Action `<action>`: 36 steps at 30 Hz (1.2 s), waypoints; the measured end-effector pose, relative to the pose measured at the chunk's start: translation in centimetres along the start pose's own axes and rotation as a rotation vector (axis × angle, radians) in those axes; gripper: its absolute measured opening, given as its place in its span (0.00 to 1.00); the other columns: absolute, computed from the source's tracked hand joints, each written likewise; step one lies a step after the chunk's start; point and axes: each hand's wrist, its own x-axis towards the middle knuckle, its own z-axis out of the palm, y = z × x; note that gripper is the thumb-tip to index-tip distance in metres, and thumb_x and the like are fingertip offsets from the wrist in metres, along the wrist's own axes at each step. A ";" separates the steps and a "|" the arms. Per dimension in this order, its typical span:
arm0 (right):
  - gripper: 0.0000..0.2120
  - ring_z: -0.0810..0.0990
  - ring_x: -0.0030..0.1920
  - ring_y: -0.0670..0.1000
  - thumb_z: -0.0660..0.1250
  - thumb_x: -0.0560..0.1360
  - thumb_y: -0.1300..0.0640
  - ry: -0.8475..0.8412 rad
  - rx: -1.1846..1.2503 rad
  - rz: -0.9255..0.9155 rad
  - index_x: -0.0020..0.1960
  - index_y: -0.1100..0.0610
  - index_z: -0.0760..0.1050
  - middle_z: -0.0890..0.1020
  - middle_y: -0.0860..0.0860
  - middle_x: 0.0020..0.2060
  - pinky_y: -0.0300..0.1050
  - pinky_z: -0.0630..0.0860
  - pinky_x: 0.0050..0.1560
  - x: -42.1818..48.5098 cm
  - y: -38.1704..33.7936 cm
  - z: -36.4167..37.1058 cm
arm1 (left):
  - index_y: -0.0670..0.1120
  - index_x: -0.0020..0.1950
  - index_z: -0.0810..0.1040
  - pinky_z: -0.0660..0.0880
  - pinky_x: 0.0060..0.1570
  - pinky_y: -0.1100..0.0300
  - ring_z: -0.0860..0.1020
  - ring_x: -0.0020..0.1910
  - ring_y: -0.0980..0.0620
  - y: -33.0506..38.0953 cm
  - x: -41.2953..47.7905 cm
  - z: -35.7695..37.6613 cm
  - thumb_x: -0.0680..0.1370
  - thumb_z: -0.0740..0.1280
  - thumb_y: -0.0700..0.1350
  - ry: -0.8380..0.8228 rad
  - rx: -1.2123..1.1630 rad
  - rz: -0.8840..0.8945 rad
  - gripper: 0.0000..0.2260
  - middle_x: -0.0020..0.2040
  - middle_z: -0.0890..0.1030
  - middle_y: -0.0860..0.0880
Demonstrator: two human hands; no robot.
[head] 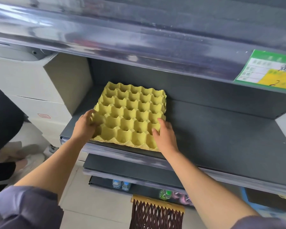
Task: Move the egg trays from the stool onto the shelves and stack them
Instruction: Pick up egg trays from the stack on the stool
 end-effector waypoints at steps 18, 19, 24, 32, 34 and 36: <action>0.26 0.61 0.68 0.60 0.59 0.77 0.39 -0.122 -0.370 -0.209 0.70 0.51 0.66 0.58 0.53 0.73 0.54 0.72 0.61 -2.5 -1.3 -1.8 | 0.55 0.70 0.68 0.60 0.67 0.47 0.66 0.69 0.46 2.5 -4.6 0.3 0.69 0.43 0.71 -0.239 0.654 0.626 0.36 0.71 0.67 0.51; 0.26 0.61 0.68 0.60 0.59 0.77 0.39 -0.129 -0.392 -0.224 0.70 0.51 0.67 0.59 0.52 0.72 0.54 0.72 0.61 -2.7 -1.4 -1.8 | 0.56 0.71 0.66 0.59 0.68 0.49 0.65 0.70 0.47 2.5 -4.7 0.5 0.71 0.46 0.71 -0.254 0.705 0.636 0.34 0.72 0.65 0.52; 0.24 0.64 0.67 0.59 0.55 0.79 0.40 -0.157 -0.457 -0.272 0.67 0.53 0.69 0.64 0.53 0.69 0.53 0.71 0.60 -3.0 -1.8 -1.8 | 0.57 0.71 0.66 0.56 0.70 0.54 0.65 0.70 0.50 1.7 -4.1 0.4 0.78 0.57 0.60 -0.250 0.724 0.626 0.22 0.71 0.66 0.53; 0.25 0.62 0.71 0.59 0.53 0.80 0.40 -0.265 -0.473 -0.268 0.70 0.54 0.64 0.65 0.54 0.70 0.53 0.69 0.62 -3.4 -2.5 -2.2 | 0.56 0.71 0.65 0.56 0.71 0.54 0.64 0.71 0.50 1.9 -4.4 0.1 0.79 0.59 0.57 -0.266 0.727 0.576 0.21 0.72 0.65 0.52; 0.24 0.63 0.70 0.60 0.53 0.80 0.41 -0.258 -0.528 -0.291 0.71 0.54 0.64 0.66 0.55 0.69 0.53 0.68 0.63 -3.6 -2.7 -2.6 | 0.56 0.72 0.63 0.56 0.71 0.53 0.62 0.72 0.50 2.5 -4.7 -0.1 0.79 0.58 0.58 -0.281 0.760 0.549 0.22 0.73 0.64 0.53; 0.23 0.65 0.69 0.60 0.53 0.81 0.42 -0.222 -0.573 -0.334 0.71 0.54 0.64 0.67 0.55 0.68 0.54 0.68 0.63 -3.8 -2.7 -3.3 | 0.56 0.72 0.64 0.58 0.70 0.53 0.63 0.71 0.50 3.6 -5.2 -0.5 0.79 0.58 0.59 -0.254 0.779 0.552 0.22 0.73 0.64 0.53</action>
